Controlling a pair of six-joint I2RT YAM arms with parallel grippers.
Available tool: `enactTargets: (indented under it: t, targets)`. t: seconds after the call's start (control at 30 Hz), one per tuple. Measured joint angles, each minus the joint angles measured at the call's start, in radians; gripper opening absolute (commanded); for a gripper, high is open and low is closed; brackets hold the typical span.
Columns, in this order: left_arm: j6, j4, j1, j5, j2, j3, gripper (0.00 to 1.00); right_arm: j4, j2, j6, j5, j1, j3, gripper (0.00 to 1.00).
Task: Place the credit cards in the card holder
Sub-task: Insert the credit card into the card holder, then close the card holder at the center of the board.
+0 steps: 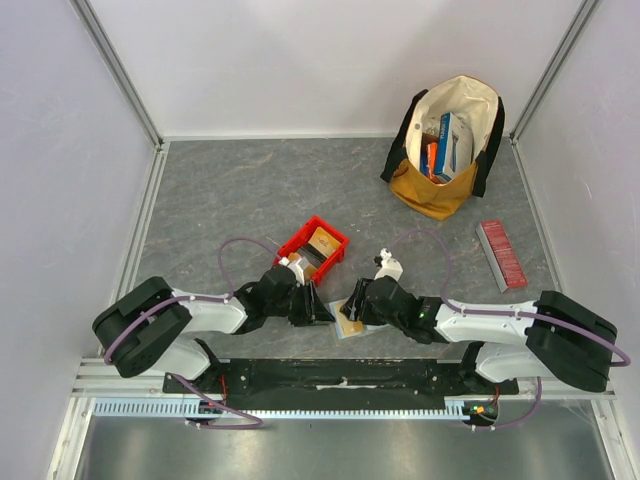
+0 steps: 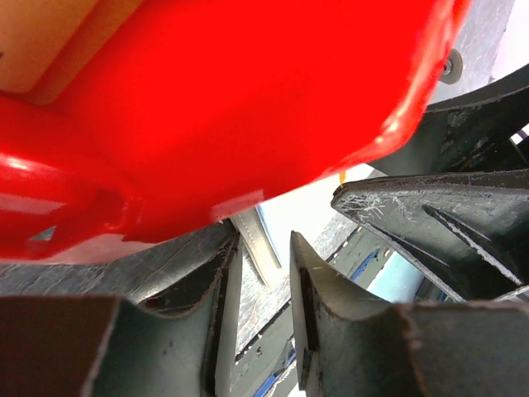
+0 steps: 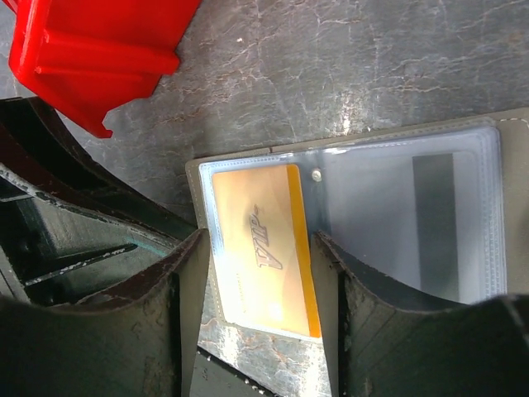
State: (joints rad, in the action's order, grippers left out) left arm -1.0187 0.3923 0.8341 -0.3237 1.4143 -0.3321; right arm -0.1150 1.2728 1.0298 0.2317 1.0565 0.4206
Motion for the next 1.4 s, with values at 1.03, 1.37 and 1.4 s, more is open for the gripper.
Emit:
enactTargets:
  t: [1.03, 1.37, 1.4]
  targets:
    - [0.062, -0.335, 0.006, 0.090, -0.291, -0.017, 0.10, 0.363, -0.259, -0.225, 0.152, 0.000, 0.171, 0.74]
    - [0.081, -0.431, 0.006, 0.113, -0.304, -0.032, 0.34, 0.512, -0.139, -0.257, 0.217, 0.000, 0.196, 0.74]
    - [0.081, -0.432, 0.006, 0.113, -0.305, -0.032, 0.34, 0.521, -0.131, -0.262, 0.225, 0.000, 0.196, 0.75]
